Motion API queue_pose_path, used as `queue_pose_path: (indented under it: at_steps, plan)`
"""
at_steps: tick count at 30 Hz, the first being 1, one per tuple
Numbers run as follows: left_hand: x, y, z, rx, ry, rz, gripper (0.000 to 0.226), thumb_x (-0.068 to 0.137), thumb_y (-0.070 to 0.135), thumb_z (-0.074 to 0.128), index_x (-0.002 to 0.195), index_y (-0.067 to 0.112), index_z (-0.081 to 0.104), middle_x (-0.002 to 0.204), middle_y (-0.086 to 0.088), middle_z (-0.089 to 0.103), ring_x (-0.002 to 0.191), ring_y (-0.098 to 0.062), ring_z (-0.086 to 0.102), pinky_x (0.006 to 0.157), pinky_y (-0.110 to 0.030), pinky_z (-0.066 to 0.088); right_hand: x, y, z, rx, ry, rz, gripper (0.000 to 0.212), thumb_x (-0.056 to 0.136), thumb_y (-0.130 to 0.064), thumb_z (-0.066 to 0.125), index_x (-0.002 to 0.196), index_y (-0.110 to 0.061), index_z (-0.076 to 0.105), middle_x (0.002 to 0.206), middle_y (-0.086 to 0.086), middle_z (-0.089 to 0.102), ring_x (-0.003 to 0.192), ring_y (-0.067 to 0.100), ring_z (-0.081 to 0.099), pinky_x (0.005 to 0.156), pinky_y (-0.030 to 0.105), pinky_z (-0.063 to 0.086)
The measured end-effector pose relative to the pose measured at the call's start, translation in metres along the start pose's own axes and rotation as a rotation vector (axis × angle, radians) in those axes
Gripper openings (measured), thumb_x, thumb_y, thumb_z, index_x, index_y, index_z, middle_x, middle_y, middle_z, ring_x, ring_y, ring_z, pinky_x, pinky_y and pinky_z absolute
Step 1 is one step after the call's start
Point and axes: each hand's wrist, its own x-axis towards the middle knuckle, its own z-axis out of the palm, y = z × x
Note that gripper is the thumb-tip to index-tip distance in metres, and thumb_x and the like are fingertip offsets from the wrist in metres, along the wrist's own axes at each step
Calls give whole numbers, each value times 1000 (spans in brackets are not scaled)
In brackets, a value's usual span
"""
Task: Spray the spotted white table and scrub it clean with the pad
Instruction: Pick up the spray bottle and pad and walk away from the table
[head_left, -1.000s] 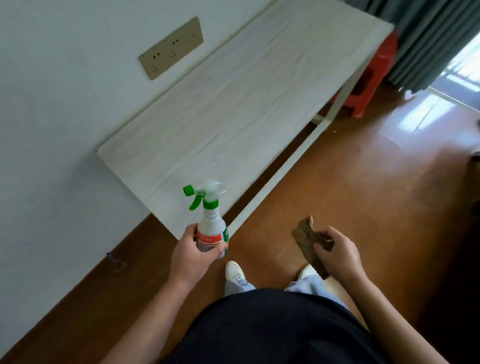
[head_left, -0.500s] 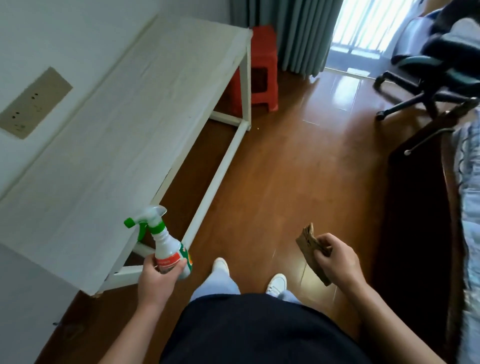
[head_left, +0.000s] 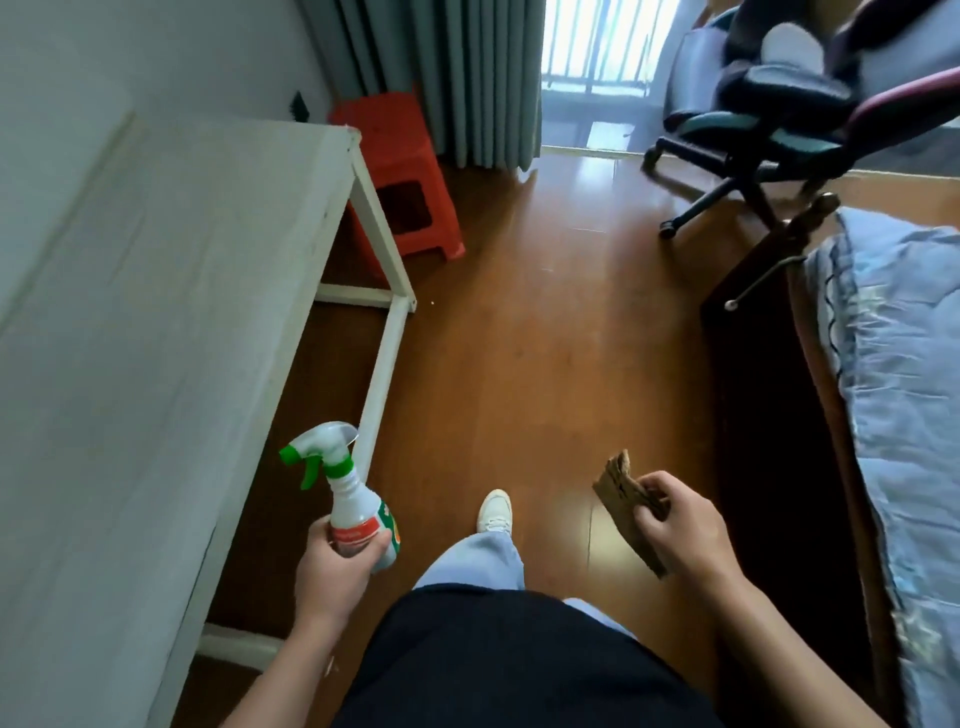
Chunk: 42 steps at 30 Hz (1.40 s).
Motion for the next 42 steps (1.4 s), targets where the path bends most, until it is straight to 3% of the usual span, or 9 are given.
queue_pose_path:
  at_steps: [3,10,14,19,24,29,32,37,42]
  plan:
    - [51,73,30,91,-103,108,63,75,43,89,125,27,55,109,4,68,101,-24,68,93,-49,58,31,-2,-25,24,57,115,18,84,-18,68,91,-35,63,81,-14,68,76,11,64,60,26,44]
    - [125,243,100,188,-312,395,64,75,42,88,128,29,54,113,14,65,102,-9,66,88,-31,56,93,-5,-78,63,159,269,25,83,-16,68,90,-38,59,81,-14,67,76,14,63,66,29,42]
    - [168,312,132,183,-318,435,66,77,42,88,132,27,54,117,10,66,105,-11,66,91,-32,58,159,-6,-102,105,180,298,22,82,-18,68,89,-38,61,79,-16,68,75,11,65,65,31,45]
    - [206,368,147,168,-215,334,65,77,40,89,130,24,55,116,6,67,105,-15,66,92,-36,55,266,-29,-137,102,133,252,19,82,-15,68,88,-33,63,78,-12,69,75,16,65,65,30,44]
    - [236,401,140,94,-78,173,57,79,32,88,123,27,53,108,6,65,98,-18,64,85,-34,50,380,-82,-165,63,43,96,15,82,-17,68,90,-30,65,79,-14,68,76,14,64,66,29,45]
    - [274,417,125,38,35,32,57,80,34,87,125,25,52,112,0,65,103,-24,66,89,-37,54,486,-154,-187,44,-3,-87,18,86,-16,70,100,-26,67,87,-9,66,79,13,61,58,13,37]
    - [308,438,123,59,80,-23,62,79,36,87,129,19,55,112,-4,66,102,-26,67,90,-41,56,544,-188,-194,39,-22,-145,19,86,-15,70,102,-25,67,89,-9,66,79,14,62,55,11,36]
    - [387,506,134,73,42,-9,66,79,35,88,132,17,54,115,-4,66,105,-26,66,94,-45,56,627,-224,-207,14,-21,-134,21,86,-16,69,102,-30,66,88,-10,68,78,14,64,55,13,39]
    - [460,612,157,113,-41,103,56,74,36,91,117,29,55,103,7,68,98,-22,67,83,-35,50,687,-237,-239,-28,33,-41,19,83,-18,68,96,-32,66,83,-15,67,79,14,64,65,29,44]
